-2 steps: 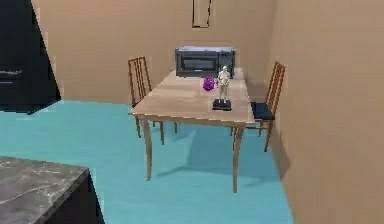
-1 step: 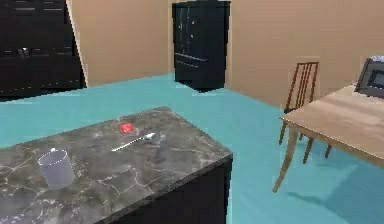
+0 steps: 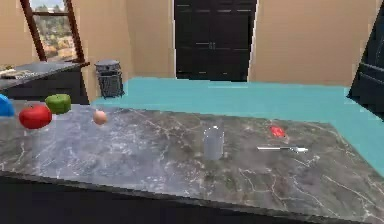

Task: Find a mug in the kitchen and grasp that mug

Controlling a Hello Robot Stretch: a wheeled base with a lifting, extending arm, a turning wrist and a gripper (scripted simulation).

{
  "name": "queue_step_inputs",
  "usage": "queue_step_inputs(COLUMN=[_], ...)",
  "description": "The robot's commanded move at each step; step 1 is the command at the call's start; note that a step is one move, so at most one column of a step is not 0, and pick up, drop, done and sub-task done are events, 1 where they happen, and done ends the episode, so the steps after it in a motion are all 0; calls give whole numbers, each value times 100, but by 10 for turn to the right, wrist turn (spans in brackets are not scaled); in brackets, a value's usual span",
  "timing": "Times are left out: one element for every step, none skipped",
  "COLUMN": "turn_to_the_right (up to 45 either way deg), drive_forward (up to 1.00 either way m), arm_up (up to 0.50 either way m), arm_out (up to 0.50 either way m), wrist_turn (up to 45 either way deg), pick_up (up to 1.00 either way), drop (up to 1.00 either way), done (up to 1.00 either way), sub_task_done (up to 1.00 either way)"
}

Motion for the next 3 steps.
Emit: queue_step_inputs(turn_to_the_right=[-450,-330,0], drive_forward=[0,0,0], arm_up=[0,0,50], arm_out=[0,0,0], wrist_turn=[0,0,0], pick_up=[0,0,0], drop=[0,0,0], done=[0,0,0], sub_task_done=[0,0,0])
